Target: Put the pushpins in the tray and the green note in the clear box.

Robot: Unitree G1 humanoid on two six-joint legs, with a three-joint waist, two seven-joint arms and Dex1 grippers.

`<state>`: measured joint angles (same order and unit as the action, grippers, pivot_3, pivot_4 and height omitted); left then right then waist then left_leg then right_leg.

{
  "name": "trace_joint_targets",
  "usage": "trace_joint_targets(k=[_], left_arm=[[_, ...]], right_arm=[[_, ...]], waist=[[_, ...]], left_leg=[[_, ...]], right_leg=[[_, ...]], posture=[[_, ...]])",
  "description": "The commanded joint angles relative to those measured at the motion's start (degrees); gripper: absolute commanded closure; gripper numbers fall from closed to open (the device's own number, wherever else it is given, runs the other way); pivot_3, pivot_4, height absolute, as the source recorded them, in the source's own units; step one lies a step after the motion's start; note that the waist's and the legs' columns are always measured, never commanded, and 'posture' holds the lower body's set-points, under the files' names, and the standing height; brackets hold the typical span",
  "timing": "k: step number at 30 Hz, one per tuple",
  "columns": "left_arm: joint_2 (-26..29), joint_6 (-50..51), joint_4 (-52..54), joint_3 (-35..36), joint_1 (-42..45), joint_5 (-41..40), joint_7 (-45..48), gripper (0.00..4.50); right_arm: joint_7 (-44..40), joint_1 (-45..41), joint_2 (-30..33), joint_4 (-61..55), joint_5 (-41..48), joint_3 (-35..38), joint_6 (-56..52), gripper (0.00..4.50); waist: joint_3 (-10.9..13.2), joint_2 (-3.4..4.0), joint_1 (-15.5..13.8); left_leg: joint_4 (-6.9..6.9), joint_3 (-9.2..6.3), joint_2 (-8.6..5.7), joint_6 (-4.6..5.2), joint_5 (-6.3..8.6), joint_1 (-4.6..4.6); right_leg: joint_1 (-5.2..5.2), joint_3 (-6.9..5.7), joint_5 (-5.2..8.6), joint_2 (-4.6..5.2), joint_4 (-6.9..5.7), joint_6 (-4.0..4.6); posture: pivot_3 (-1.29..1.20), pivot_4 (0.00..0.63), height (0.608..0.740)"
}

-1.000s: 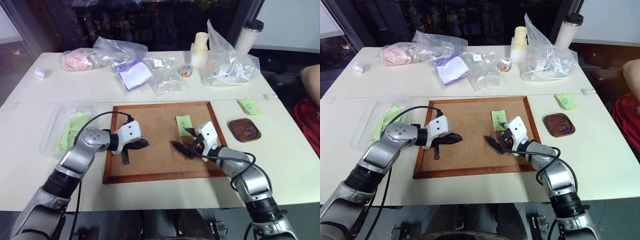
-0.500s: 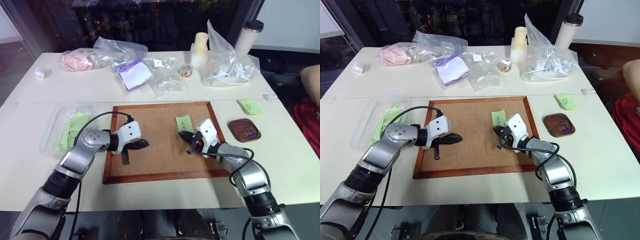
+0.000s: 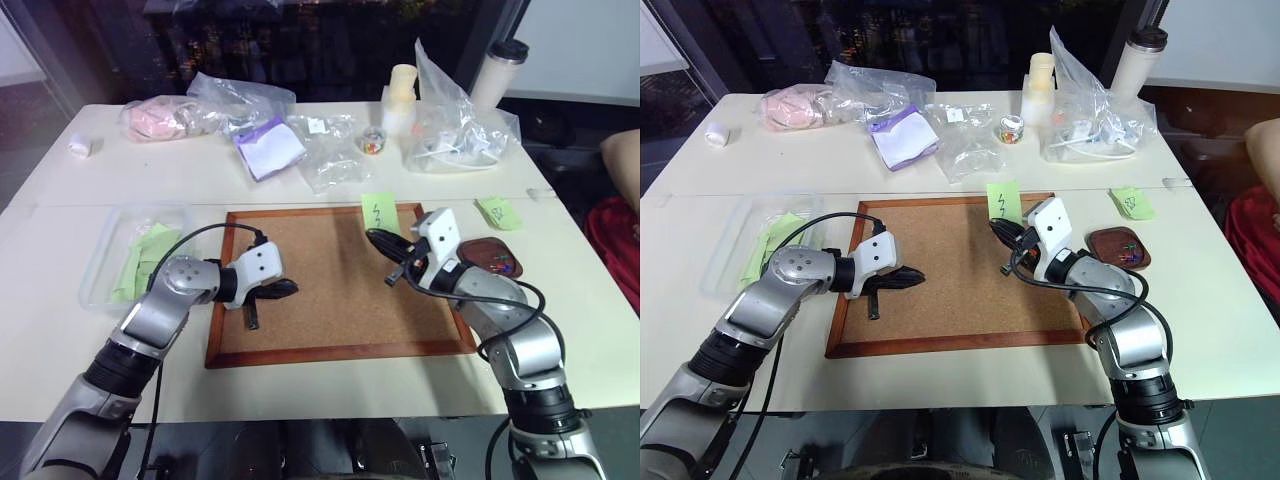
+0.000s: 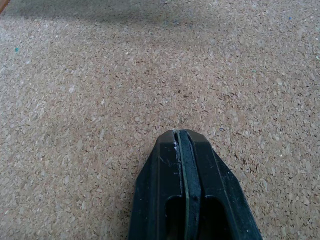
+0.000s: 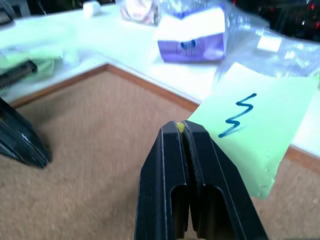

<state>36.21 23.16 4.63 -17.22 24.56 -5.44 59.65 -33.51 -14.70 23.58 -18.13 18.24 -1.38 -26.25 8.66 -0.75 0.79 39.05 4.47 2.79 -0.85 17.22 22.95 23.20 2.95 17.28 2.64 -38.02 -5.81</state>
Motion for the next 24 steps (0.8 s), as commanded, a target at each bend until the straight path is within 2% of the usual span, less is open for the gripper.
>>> trace_joint_targets(k=[1,7,11,17,18,21,24], left_arm=[[0.40,2.59,-1.26,-1.06,-1.71,-0.45,1.30,4.50],[-0.77,14.61,5.09,12.23,5.19,-19.08,5.33,4.50],[-2.40,20.00,1.16,17.65,12.70,-25.84,3.66,3.07],[-4.33,15.72,-7.70,14.73,18.33,-22.36,3.83,0.23],[-6.13,16.58,-10.18,14.58,19.82,-22.49,2.63,0.04],[-13.02,26.90,-21.36,17.35,25.55,-27.17,-1.02,0.04],[-17.80,32.65,-30.50,22.37,30.44,-30.24,-5.30,0.04]], right_arm=[[0.25,-0.16,0.69,-3.60,0.94,1.08,-0.61,4.47],[-0.83,0.60,3.81,-7.76,1.23,1.42,-2.32,4.47],[-1.41,0.48,5.49,-8.98,1.75,1.75,-2.86,4.50],[-2.36,-1.36,7.27,-8.17,1.22,1.50,-1.99,4.50],[-2.48,-1.96,7.51,-8.23,1.15,1.33,-1.88,4.50],[-2.60,-3.90,7.71,-8.55,1.08,1.03,-1.81,4.50],[-2.52,-4.74,7.54,-8.31,0.99,0.68,-1.73,4.50]], waist=[[0.00,0.00,0.01],[0.11,-0.06,0.01],[0.25,-0.25,-0.18],[0.26,-0.24,0.12],[0.27,-0.25,0.09],[0.30,-0.29,-0.56],[0.30,-0.32,-0.26]], left_leg=[[0.00,0.00,0.00,0.00,0.00,0.00],[0.04,-0.04,0.01,-0.01,-0.01,0.32],[0.14,-0.09,-0.01,-0.02,-0.02,0.48],[0.10,-0.09,-0.03,0.00,0.00,0.42],[0.10,-0.08,-0.03,0.00,0.00,0.42],[0.16,-0.06,-0.06,-0.02,-0.02,0.47],[0.20,-0.07,-0.09,0.01,0.00,0.49]], right_leg=[[0.00,0.00,0.00,0.00,0.00,0.00],[0.32,-0.02,0.00,0.00,-0.05,0.00],[0.36,-0.15,-0.01,0.02,-0.04,-0.02],[0.35,-0.10,-0.01,-0.01,0.02,-0.02],[0.36,-0.10,-0.01,-0.02,0.00,-0.02],[0.33,-0.16,-0.01,0.00,-0.02,-0.02],[0.28,-0.17,-0.01,0.04,0.04,-0.03]], posture=[[0.00,0.150,0.734],[0.00,0.150,0.734],[0.00,0.150,0.734],[0.00,0.150,0.734],[0.00,0.150,0.734],[0.00,0.150,0.734],[0.00,0.150,0.734]])
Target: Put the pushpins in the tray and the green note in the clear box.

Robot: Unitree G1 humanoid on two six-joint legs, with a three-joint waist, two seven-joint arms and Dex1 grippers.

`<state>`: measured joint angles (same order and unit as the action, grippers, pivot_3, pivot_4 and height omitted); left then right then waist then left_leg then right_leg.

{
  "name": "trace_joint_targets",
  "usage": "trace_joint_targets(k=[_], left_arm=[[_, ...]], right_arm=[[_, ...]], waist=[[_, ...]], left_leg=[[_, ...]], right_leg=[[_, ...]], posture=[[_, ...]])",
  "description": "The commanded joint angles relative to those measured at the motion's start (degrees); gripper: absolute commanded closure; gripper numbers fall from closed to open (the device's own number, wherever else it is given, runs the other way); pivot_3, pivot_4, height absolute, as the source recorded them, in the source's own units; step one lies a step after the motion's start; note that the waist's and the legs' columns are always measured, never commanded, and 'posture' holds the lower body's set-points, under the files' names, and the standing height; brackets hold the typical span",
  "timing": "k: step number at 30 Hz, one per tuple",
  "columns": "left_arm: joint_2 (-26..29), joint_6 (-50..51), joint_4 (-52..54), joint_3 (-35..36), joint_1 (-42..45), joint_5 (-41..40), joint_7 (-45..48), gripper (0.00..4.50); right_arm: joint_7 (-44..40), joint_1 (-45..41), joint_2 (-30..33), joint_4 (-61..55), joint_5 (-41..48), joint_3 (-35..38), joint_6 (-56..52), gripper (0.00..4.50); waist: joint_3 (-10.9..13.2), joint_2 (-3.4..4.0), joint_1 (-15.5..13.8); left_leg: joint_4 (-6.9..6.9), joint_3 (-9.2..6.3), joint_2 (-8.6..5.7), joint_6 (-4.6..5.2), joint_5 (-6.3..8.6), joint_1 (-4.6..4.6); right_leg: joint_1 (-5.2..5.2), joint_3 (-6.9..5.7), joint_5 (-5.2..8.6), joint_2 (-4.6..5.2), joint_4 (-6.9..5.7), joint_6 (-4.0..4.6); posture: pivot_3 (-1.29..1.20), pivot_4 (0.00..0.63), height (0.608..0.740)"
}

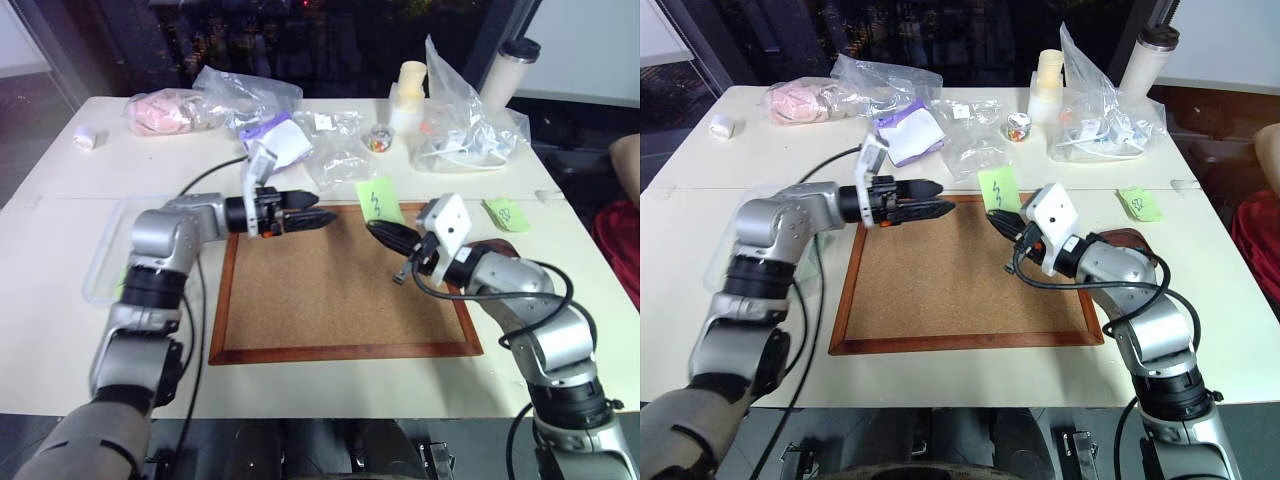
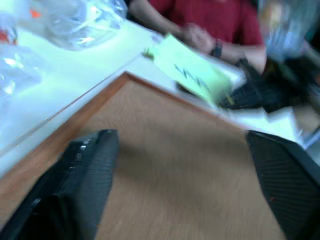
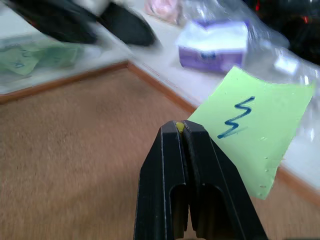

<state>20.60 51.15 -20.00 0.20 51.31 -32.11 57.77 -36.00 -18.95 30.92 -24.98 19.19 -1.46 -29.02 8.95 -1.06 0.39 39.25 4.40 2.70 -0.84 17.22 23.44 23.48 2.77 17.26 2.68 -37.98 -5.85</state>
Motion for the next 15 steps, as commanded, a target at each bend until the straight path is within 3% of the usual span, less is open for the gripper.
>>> trace_joint_targets(k=[1,12,15], left_arm=[[-3.72,5.67,-7.78,6.24,4.70,-5.17,-2.98,0.04],[-12.99,3.99,-17.31,9.85,9.06,-7.02,-3.45,0.04],[-14.21,2.75,-18.95,9.75,9.86,-6.17,-3.53,0.79]], right_arm=[[0.03,-0.64,0.07,-1.49,-0.04,0.50,1.11,4.50],[1.09,-1.48,-0.95,-3.17,-0.63,-0.94,0.72,4.50],[1.32,-1.53,-0.92,-3.42,-0.54,-1.02,0.60,4.50]], waist=[[0.01,-0.02,0.25],[0.02,-0.01,0.20],[0.02,-0.01,0.27]], left_leg=[[-0.03,-0.02,0.00,0.02,0.01,0.01],[-0.07,0.00,0.02,-0.07,-0.04,0.03],[-0.08,-0.01,0.01,-0.07,-0.04,0.04]], right_leg=[[0.02,0.00,0.00,-0.01,0.05,0.00],[0.13,0.04,0.01,-0.03,-0.07,0.00],[0.11,0.04,0.01,-0.02,-0.02,-0.01]], posture=[[0.00,0.150,0.734],[0.00,0.150,0.734],[0.00,0.150,0.734]])
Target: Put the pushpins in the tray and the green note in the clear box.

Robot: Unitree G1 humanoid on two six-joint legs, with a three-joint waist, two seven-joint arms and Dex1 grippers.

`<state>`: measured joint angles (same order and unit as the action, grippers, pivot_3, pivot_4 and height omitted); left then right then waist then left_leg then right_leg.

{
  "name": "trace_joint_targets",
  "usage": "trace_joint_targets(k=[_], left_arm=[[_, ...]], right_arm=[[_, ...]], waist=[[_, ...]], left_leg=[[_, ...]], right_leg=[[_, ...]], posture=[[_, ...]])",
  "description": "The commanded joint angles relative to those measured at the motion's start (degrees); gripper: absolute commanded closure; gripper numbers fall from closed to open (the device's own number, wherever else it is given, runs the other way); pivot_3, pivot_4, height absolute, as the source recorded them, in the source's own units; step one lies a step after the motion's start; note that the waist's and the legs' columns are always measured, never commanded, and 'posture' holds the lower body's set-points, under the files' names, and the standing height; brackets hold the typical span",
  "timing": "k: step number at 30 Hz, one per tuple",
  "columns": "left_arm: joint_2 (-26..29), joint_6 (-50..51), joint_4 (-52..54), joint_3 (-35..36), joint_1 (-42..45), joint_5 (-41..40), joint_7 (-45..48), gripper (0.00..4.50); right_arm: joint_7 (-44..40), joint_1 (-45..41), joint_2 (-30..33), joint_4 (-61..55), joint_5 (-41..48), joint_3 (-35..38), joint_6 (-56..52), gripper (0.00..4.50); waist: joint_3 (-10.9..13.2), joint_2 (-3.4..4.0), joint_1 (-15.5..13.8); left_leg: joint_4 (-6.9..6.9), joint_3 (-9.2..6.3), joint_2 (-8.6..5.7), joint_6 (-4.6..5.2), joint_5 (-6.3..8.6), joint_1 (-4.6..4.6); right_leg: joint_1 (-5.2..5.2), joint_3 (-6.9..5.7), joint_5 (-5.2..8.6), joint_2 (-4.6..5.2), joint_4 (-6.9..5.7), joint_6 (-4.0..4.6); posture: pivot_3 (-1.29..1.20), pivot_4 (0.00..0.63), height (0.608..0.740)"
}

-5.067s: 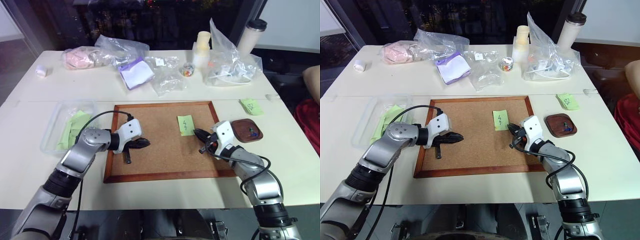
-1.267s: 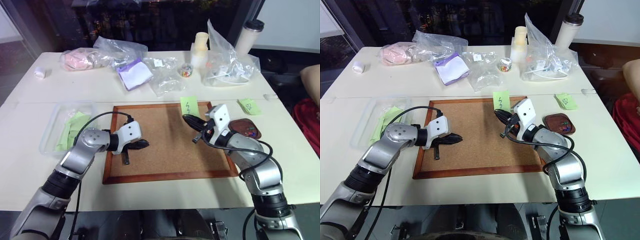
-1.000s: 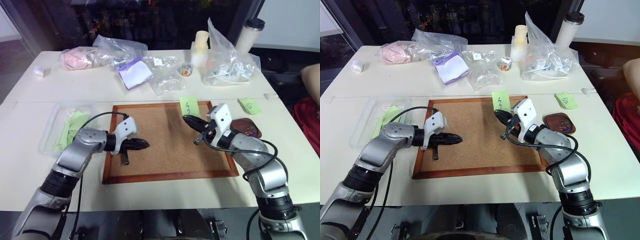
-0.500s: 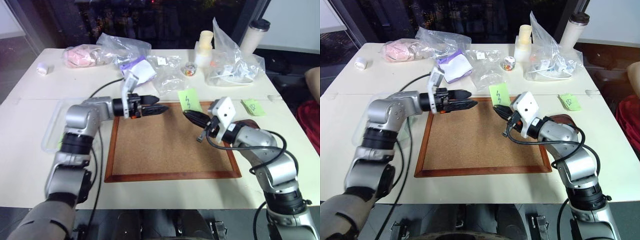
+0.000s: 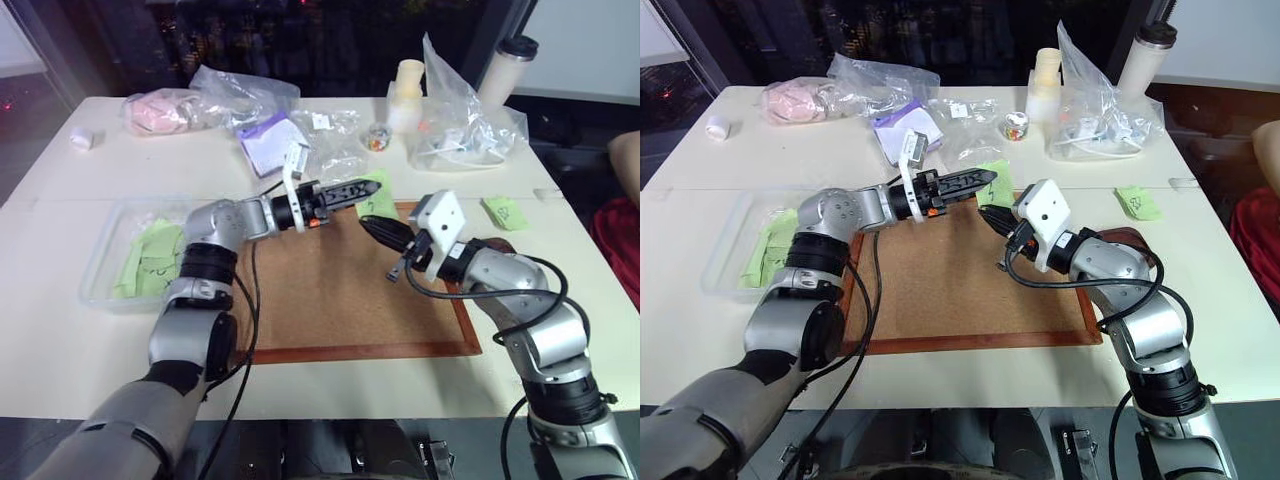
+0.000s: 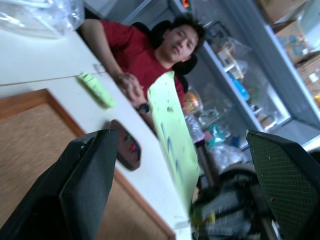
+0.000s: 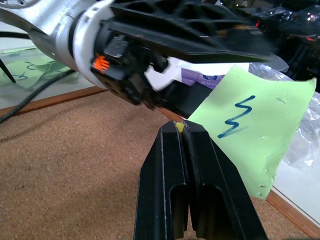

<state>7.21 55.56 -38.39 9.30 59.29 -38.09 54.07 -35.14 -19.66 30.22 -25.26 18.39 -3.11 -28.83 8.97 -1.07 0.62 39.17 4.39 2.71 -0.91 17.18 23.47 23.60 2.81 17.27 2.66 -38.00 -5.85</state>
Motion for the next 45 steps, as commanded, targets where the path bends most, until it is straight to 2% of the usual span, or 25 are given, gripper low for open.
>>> trace_joint_targets(k=[1,7,8,14,23,30,33,36,38,41,45], left_arm=[[-1.29,-2.16,-1.02,0.68,2.11,-0.04,0.07,1.25],[-3.20,-3.07,-1.65,1.48,2.55,-0.65,-0.24,4.24],[-3.30,-2.93,-1.51,1.50,2.53,-0.68,-0.23,4.39],[-2.63,-2.76,-1.05,0.57,2.02,0.31,-0.04,4.39],[-2.12,-9.09,-6.13,0.32,1.38,5.02,-3.23,4.39],[-1.94,-8.96,-3.89,-0.62,0.66,5.01,-1.94,4.39],[-0.74,-12.29,0.94,-4.85,-0.77,8.00,0.59,4.39],[4.41,-26.04,11.54,-16.51,-4.11,18.94,5.27,4.39],[6.80,-30.36,15.99,-19.91,-4.95,22.01,6.87,4.39],[10.08,-35.32,22.25,-23.91,-5.88,25.69,9.10,4.39],[10.80,-35.86,26.87,-25.25,-7.00,26.27,9.51,4.39]], right_arm=[[0.52,-0.85,-0.22,-3.26,0.29,0.63,0.38,4.50],[1.02,-1.11,-0.51,-3.83,0.23,0.30,0.18,4.50],[1.08,-1.19,-0.56,-3.83,0.22,0.24,0.16,4.50],[1.48,-0.81,-0.55,-4.21,0.09,0.39,0.11,4.50],[5.30,-1.24,-2.27,-7.79,1.23,2.77,-1.12,4.50],[8.10,1.03,-2.58,-9.97,2.08,5.27,-3.23,4.50],[10.73,2.54,-2.97,-9.74,4.52,11.29,-5.49,4.50],[14.94,6.03,-0.48,-4.88,3.84,21.99,-10.31,4.50],[16.20,7.69,0.44,-1.94,3.91,25.64,-12.63,4.50],[17.16,9.05,1.92,4.09,3.29,27.98,-14.94,4.50],[17.20,8.82,2.77,11.19,1.61,27.33,-13.26,4.50]], waist=[[0.00,0.00,0.05],[0.00,0.00,0.19],[0.00,0.00,0.19],[0.00,0.00,0.14],[0.00,0.00,0.13],[0.00,0.00,0.05],[0.00,0.00,0.00],[0.00,0.00,-0.08],[0.00,0.00,-0.20],[-0.01,0.02,-0.10],[-0.03,0.08,0.13]], left_leg=[[-0.01,0.00,0.00,0.00,0.00,0.00],[-0.02,-0.01,0.01,0.00,0.00,0.00],[-0.02,-0.01,0.01,0.00,0.00,0.00],[-0.02,-0.01,0.01,-0.01,0.00,0.00],[-0.02,-0.02,0.01,-0.01,-0.01,0.00],[-0.03,0.00,0.01,0.00,0.00,0.00],[-0.03,0.01,0.01,-0.01,0.00,0.00],[-0.03,0.04,0.01,-0.20,-0.11,0.00],[-0.05,0.08,0.01,-0.39,-0.22,0.00],[-0.06,0.11,0.01,-0.33,-0.19,-0.01],[-0.07,0.13,0.01,-0.02,-0.01,-0.05]], right_leg=[[0.00,0.00,0.00,0.00,0.01,0.00],[0.02,0.00,0.00,-0.02,-0.02,0.00],[0.02,0.00,0.00,-0.02,-0.01,0.00],[0.02,0.00,0.00,-0.01,-0.01,0.00],[0.02,0.00,0.00,-0.01,-0.01,0.00],[0.02,0.00,0.00,-0.01,-0.01,0.00],[0.01,0.00,0.00,0.01,0.00,0.00],[0.00,0.00,0.00,0.01,0.00,0.00],[-0.02,0.00,0.00,0.02,0.02,0.01],[-0.02,0.02,0.00,0.01,0.02,0.01],[-0.01,0.07,0.00,-0.01,0.01,0.01]], posture=[[0.00,0.150,0.734],[0.00,0.150,0.734],[0.00,0.150,0.734],[0.00,0.150,0.734],[0.00,0.150,0.734],[0.00,0.150,0.734],[0.00,0.150,0.734],[0.00,0.150,0.734],[0.00,0.150,0.734],[0.00,0.150,0.734],[0.00,0.150,0.734]])
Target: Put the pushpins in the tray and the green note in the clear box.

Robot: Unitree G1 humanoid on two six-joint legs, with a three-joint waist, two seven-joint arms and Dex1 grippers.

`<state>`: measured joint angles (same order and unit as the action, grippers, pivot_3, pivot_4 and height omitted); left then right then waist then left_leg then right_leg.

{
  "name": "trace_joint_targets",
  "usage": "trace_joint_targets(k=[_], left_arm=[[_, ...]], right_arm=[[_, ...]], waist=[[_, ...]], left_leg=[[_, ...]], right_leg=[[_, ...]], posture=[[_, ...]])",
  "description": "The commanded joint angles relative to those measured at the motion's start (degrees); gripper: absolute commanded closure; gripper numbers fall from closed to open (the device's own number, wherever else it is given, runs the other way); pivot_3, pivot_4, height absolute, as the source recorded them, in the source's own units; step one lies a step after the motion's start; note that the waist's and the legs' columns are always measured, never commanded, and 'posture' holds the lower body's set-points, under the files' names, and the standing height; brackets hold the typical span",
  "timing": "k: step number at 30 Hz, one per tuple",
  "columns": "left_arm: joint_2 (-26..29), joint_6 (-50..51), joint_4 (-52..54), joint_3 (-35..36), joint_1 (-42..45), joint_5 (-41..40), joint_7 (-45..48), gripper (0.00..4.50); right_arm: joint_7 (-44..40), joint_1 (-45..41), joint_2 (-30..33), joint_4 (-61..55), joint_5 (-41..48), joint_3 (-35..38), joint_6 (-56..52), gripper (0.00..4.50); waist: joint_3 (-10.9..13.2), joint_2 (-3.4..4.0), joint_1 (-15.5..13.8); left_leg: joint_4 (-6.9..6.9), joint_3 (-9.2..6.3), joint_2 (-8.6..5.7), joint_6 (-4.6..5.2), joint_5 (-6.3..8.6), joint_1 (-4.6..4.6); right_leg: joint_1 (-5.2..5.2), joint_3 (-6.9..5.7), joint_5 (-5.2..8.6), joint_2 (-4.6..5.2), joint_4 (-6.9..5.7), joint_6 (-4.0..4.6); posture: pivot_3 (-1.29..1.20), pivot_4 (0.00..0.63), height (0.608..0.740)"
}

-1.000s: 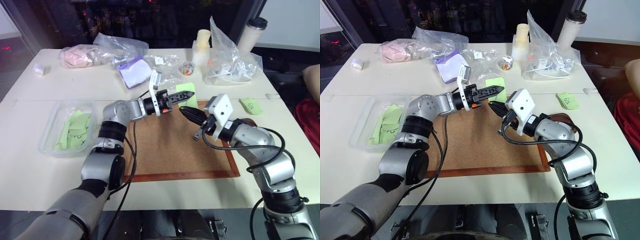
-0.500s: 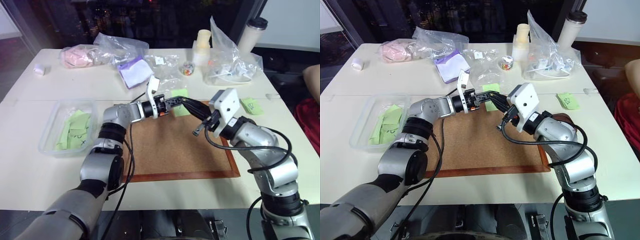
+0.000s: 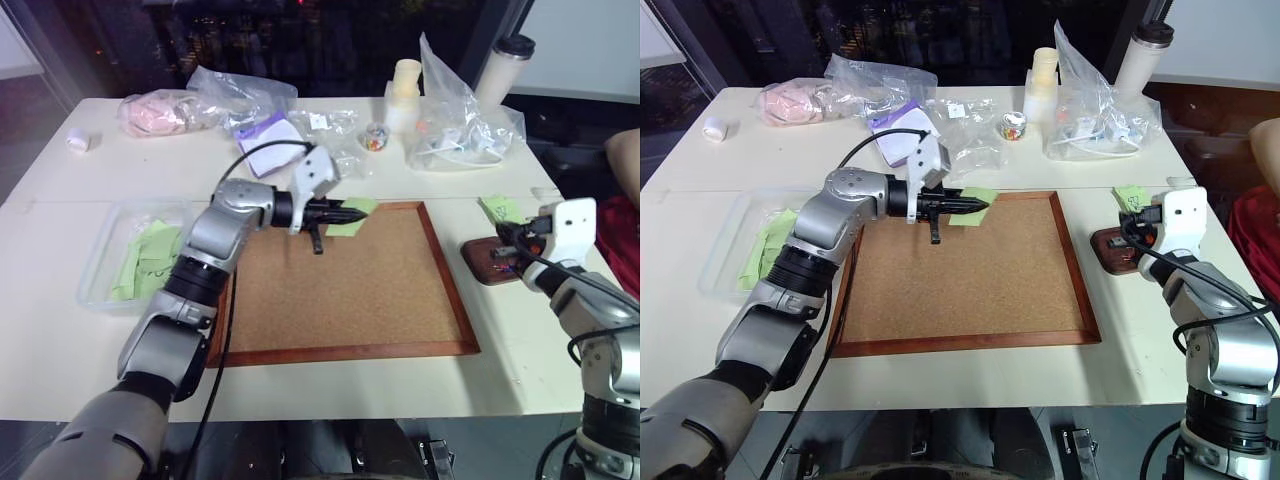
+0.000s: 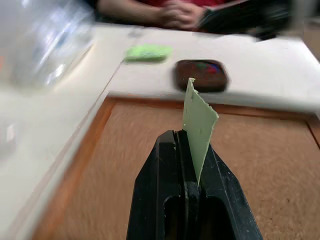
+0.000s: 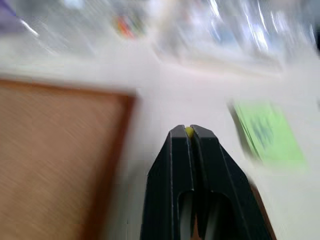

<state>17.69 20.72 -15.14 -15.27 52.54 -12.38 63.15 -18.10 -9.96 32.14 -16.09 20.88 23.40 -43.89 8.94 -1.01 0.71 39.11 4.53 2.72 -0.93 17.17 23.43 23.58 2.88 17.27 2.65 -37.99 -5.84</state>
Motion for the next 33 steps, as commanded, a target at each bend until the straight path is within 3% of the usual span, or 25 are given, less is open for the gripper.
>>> trace_joint_targets(k=[1,7,8,10,17,27,30,33], left_arm=[[0.27,-0.57,4.81,-0.85,-0.79,0.42,0.33,4.39],[0.53,-0.35,5.76,-1.61,-3.10,1.56,-0.70,4.39],[0.66,-0.43,5.54,-1.61,-3.29,1.70,-0.88,4.46],[0.74,-0.17,5.62,-1.42,-3.51,1.65,-1.11,4.50],[1.09,0.50,6.30,-0.97,-4.20,1.47,-1.99,4.50],[1.19,1.58,7.33,2.01,-4.31,0.88,-6.32,4.50],[0.79,4.28,7.53,6.79,-3.28,2.32,-15.81,4.50],[1.25,9.55,6.52,15.61,-0.14,6.27,-33.51,4.50]], right_arm=[[-0.36,-1.25,0.96,4.10,-1.26,0.27,2.98,4.50],[-2.78,-2.59,1.75,12.62,-3.10,-2.01,7.46,4.50],[-2.92,-2.81,1.91,13.58,-3.32,-2.17,7.84,4.23],[-3.14,-3.00,2.08,14.46,-3.45,-2.21,8.35,3.58],[-3.09,-3.57,2.37,15.94,-3.77,-1.75,9.71,0.04],[-3.34,-4.10,2.15,9.57,-0.34,1.52,8.97,0.04],[-5.47,-5.98,2.08,3.38,4.29,2.03,8.32,0.04],[-11.31,-8.86,2.64,-3.55,11.77,-0.78,5.27,0.04]], waist=[[0.00,0.05,0.12],[0.00,0.08,0.08],[0.00,0.08,0.06],[0.01,0.08,-0.07],[0.01,0.08,-0.02],[0.02,0.11,-0.01],[0.04,0.15,0.26],[0.05,0.13,0.31]], left_leg=[[0.00,-0.01,0.00,0.01,0.00,-0.01],[0.01,-0.02,0.01,0.02,0.01,-0.03],[0.01,-0.02,0.01,0.02,0.01,-0.03],[0.01,-0.02,0.01,0.02,0.01,-0.02],[0.02,-0.02,0.01,0.01,0.00,-0.02],[0.02,-0.02,0.01,0.01,0.00,-0.02],[0.02,-0.12,0.02,0.01,0.00,-0.02],[0.03,-0.20,0.05,0.02,0.01,-0.05]], right_leg=[[0.00,0.01,0.00,-0.02,-0.01,0.00],[0.00,0.03,0.00,-0.04,-0.03,-0.01],[0.00,0.03,0.00,-0.04,-0.03,-0.01],[0.00,0.03,0.00,-0.03,-0.03,-0.01],[0.00,0.02,0.00,-0.02,-0.03,-0.01],[-0.01,0.03,0.00,-0.02,-0.04,-0.01],[0.02,0.05,-0.01,-0.02,-0.06,-0.02],[0.02,0.05,-0.01,-0.05,-0.11,-0.02]], posture=[[0.00,0.150,0.734],[0.00,0.150,0.734],[0.00,0.150,0.734],[0.00,0.150,0.734],[0.00,0.150,0.734],[0.00,0.150,0.734],[0.00,0.150,0.734],[0.00,0.150,0.734]])
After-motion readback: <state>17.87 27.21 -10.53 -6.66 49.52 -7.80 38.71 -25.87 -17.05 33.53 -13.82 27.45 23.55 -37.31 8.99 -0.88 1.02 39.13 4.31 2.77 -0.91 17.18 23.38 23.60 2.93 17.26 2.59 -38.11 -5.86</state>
